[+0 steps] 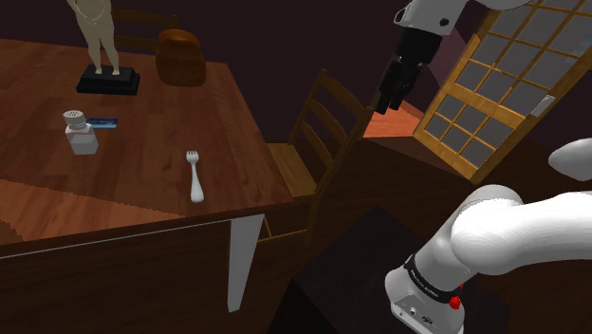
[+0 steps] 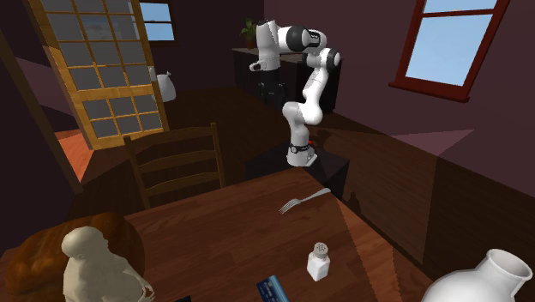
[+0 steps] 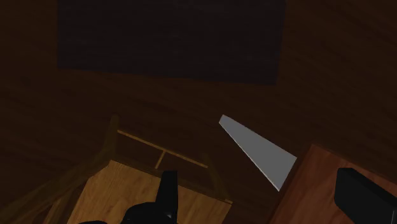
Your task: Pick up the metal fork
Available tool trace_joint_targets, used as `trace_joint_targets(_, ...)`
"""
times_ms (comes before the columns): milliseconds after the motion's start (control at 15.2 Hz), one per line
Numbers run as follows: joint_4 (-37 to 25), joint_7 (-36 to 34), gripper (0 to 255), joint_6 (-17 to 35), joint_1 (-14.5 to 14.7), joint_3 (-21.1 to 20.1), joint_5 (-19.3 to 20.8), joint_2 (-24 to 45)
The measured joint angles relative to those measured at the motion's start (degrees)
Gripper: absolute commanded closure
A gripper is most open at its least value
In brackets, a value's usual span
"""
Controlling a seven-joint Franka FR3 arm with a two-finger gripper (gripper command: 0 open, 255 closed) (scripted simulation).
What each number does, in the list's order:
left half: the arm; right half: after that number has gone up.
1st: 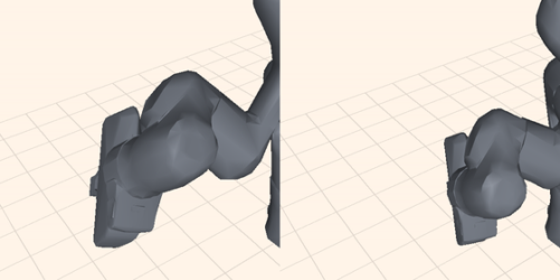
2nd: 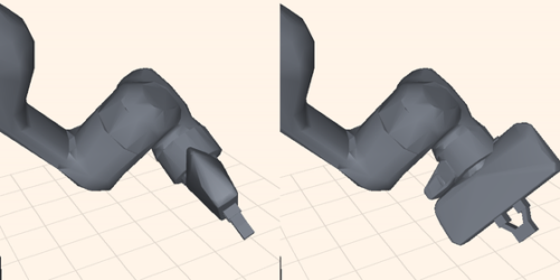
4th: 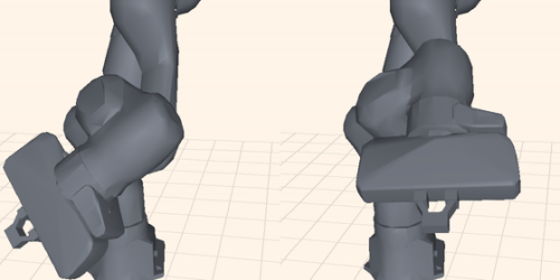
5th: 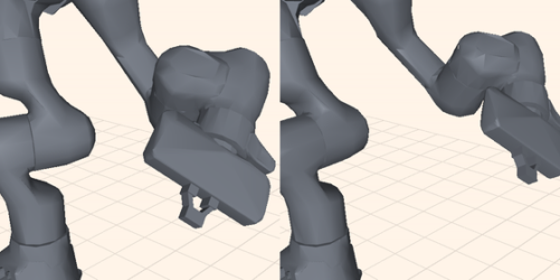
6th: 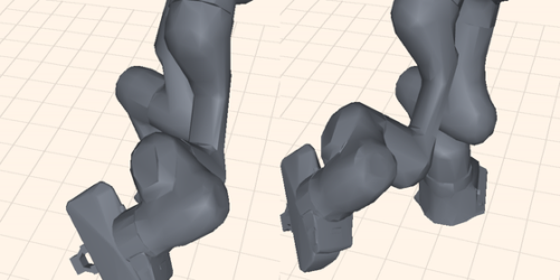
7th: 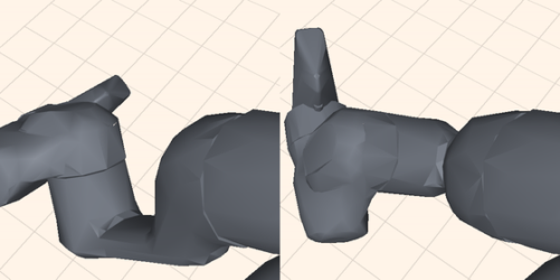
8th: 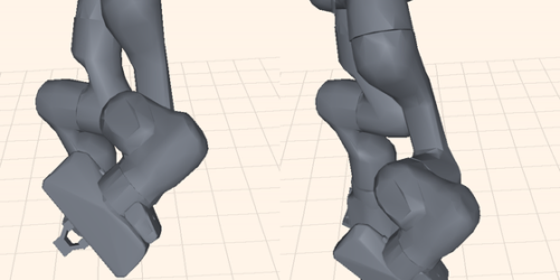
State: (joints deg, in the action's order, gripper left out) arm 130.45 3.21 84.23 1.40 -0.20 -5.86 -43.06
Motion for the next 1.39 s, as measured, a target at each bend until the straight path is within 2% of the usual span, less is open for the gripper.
trace_joint_targets(264,-0.4,-3.5,0,1.67,0.32,-2.59,-1.61,2.06)
trace_joint_targets(594,-0.49,-11.88,0,6.28,1.04,-8.76,-5.0,6.63)
trace_joint_targets(1056,-4.81,-24.01,0,13.53,1.52,-17.28,-7.36,17.81)
trace_joint_targets(1386,-10.66,-33.03,0,17.58,1.56,-22.58,-6.31,27.68)
